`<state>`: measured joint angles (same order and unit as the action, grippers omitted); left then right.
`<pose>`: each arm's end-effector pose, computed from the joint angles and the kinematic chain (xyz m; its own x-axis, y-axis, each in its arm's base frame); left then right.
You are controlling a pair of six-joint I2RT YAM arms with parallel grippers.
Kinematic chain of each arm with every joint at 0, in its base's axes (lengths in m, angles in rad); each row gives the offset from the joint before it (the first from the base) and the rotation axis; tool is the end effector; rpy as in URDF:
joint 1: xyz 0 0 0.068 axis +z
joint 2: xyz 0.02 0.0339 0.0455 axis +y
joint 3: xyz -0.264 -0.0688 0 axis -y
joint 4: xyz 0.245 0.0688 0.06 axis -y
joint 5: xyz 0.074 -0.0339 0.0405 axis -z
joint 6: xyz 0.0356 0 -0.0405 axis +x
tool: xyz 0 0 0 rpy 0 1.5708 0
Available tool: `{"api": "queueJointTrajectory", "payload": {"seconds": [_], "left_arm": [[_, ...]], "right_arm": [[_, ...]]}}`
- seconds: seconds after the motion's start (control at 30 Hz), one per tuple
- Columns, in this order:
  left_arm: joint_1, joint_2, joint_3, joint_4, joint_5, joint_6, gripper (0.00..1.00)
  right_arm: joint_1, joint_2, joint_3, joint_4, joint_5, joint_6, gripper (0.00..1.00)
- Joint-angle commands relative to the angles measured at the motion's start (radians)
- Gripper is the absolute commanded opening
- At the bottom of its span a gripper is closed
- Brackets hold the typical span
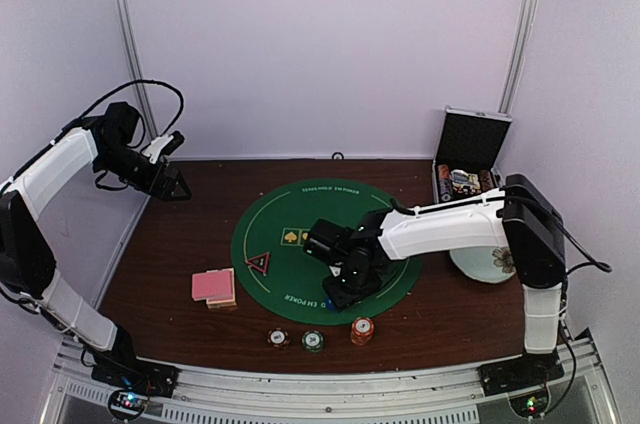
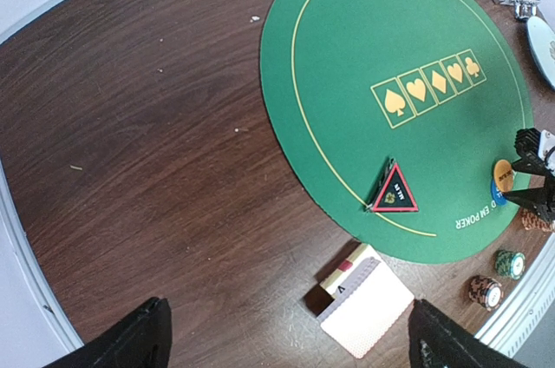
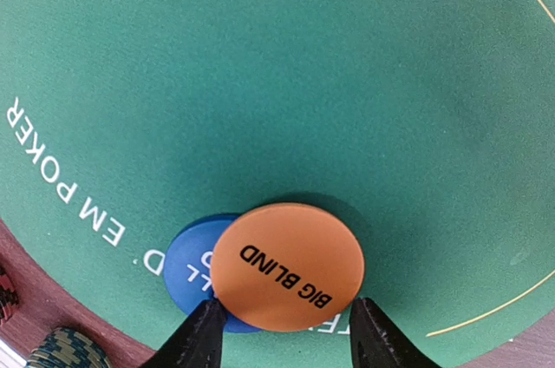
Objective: Distribute texas hold em gaming equipment
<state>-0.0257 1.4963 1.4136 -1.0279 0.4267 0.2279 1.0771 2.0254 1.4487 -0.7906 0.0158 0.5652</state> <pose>0.2963 -0.0224 0.3210 -0.8257 0.2270 -0.5164 0.4041 0.8767 -0.2609 0.1882 0.3486 0.1601 -0.8627 -0.4730 -0.1789 -0.4937 0.8644 0.0952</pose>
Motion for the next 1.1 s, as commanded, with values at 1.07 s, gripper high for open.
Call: {"api": "queueJointTrajectory", "payload": {"seconds": [1.07], "left_arm": [[0.007,-0.016,0.045,-0.022,-0.004,0.021,0.98]], "right_arm": [[-0.217,0.183,0.16,0.103,-0.031,-0.026,0.43]]}}
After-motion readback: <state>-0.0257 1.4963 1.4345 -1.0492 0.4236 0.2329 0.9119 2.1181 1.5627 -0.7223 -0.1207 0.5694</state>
